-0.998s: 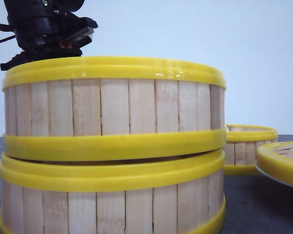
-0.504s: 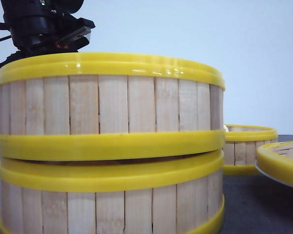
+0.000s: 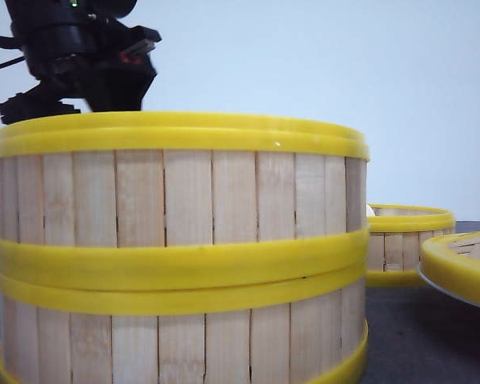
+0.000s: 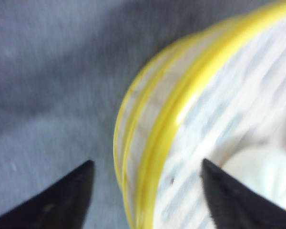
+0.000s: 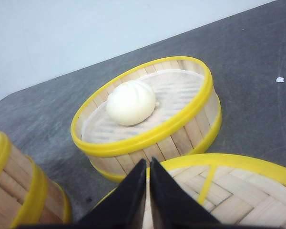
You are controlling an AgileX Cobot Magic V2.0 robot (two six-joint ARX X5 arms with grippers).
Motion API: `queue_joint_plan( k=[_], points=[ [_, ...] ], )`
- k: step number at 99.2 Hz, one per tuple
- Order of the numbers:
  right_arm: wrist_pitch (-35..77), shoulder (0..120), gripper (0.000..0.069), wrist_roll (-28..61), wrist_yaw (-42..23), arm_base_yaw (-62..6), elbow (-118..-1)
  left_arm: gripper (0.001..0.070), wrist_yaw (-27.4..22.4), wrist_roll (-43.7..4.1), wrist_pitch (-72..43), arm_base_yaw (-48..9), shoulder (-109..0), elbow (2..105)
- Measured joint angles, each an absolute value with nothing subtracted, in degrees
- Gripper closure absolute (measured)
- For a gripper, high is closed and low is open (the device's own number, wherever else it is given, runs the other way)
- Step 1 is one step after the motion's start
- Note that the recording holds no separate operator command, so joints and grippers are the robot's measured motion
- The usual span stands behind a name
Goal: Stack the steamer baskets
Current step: 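Withdraw the left gripper and move the right gripper to the one-bun basket, then grip the rim of the one-bun basket with the right gripper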
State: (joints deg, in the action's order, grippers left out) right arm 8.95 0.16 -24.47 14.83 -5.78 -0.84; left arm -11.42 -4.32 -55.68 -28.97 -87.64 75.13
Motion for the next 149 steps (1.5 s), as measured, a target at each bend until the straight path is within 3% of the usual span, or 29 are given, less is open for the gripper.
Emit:
queue_joint_plan(
  k=[12, 29, 43, 54, 59, 72, 83, 95, 107, 149],
  points=[
    [9.0, 0.2, 0.0681, -24.5, 14.8, -5.8, -0.8, 0.0014, -11.5, -7.0, -49.2, -28.9, -80.2, 75.1],
    [9.6, 0.2, 0.0681, -25.8, 13.6, -5.8, -1.3, 0.0017, -10.2, -9.3, -40.1, -28.9, -64.3, 75.1],
    [10.5, 5.4, 0.0681, -28.3, 7.7, -5.7, -8.7, 0.0017, -4.8, -9.2, -33.9, -28.9, -49.5, 75.3],
    [9.9, 16.2, 0.0671, -27.6, 7.5, -5.6, -19.7, 0.0017, 1.3, -8.1, -33.6, -28.9, -40.8, 75.5],
    [10.8, 23.4, 0.0608, -26.0, 8.3, -5.6, -25.5, 0.0017, 4.4, -7.2, -33.8, -29.0, -38.1, 75.9],
    [22.0, 45.5, 0.0297, -21.8, 9.0, -5.6, -43.9, 0.0017, 10.6, -4.6, -36.8, -28.9, -35.7, 75.9],
    [34.7, 64.9, 0.0218, -17.6, 9.0, -5.6, -61.5, 0.0017, 11.6, -3.4, -41.1, -28.9, -35.6, 75.5],
    [48.0, 83.5, 0.0204, -14.5, 9.0, -5.6, -78.0, 0.0017, 11.7, -3.3, -46.3, -28.9, -35.4, 75.4],
    [53.4, 95.9, 0.0204, -13.5, 9.0, -5.6, -87.3, 0.0017, 11.7, -3.9, -48.3, -28.9, -34.7, 75.4],
    [59.8, 108.0, 0.0306, -13.5, 4.5, -5.6, -88.4, 0.0017, 11.7, -3.9, -48.1, -28.9, -32.8, 75.4]
  ],
)
